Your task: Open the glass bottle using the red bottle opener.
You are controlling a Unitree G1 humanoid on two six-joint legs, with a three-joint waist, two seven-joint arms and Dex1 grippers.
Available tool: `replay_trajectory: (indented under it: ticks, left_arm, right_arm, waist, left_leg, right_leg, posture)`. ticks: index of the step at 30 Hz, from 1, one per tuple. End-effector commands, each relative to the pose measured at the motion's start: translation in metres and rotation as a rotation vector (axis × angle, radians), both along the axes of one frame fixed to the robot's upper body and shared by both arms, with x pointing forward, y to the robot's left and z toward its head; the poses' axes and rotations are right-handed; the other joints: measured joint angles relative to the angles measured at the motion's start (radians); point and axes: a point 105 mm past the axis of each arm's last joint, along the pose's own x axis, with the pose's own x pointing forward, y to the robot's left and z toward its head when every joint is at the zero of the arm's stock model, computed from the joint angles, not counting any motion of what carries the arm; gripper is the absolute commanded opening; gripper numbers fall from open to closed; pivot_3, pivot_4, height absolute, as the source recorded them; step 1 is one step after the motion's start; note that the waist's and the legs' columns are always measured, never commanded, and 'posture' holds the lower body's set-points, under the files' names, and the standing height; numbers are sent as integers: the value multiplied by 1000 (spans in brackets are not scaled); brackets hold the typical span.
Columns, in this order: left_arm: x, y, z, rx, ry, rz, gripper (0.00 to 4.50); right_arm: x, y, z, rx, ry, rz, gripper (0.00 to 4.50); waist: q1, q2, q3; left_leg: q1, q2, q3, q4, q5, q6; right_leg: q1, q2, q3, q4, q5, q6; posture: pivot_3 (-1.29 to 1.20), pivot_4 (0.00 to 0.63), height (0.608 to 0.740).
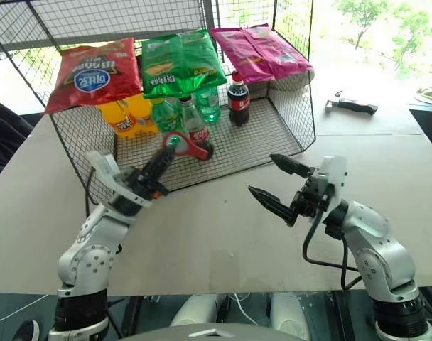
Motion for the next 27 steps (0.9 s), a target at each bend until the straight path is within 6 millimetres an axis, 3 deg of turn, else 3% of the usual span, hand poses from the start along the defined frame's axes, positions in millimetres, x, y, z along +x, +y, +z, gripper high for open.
replay_trajectory:
  ticks: [1,5,9,16,26,27]
  left_arm:
    - [-15,-23,9,-67,13,-210,36]
    - [-13,-43,6,-98,48,-342,36]
    - [-12,-58,9,-115,43,-454,36]
    - [-11,-61,1,-86,61,-493,36]
    - [-16,-62,-7,-54,77,-515,36]
    - [-15,-61,-7,-49,73,-508,6]
  right_arm:
    - [12,12,-2,-48,92,-41,4500]
    - [12,35,-13,-142,215,85,4500]
    - [9,45,-30,-231,403,207,4500]
    - [6,61,-11,-174,432,343,4500]
    - [-1,60,-6,-157,450,416,4500]
    - [-2,60,-6,-158,448,421,4243]
  waist:
    - [0,0,0]
    - [1,0,0]
    - [2,0,0]
    - [-17,0,0]
    - [-21,0,0]
    - [-22,0,0]
  left_leg:
    - [0,0,0,0,0,-1]
    - [0,0,-1,0,1,-2]
    - [0,0,-2,0,1,-2]
    - [-4,0,-2,0,1,-2]
    - [-5,0,-1,0,1,-1]
    - [-5,0,-1,0,1,-1]
  right_leg:
    - [0,0,0,1,0,0]
    - [0,0,-1,1,0,0]
    - [0,1,-2,0,0,0]
    - [-3,0,-1,-2,0,-1]
    - [-5,0,-1,-1,0,0]
    - [-5,0,-1,-1,0,0]
  posture:
    - [0,150,740]
    - [0,150,740]
    - [0,150,740]
    - [0,150,740]
    - [0,150,740]
    - [0,150,740]
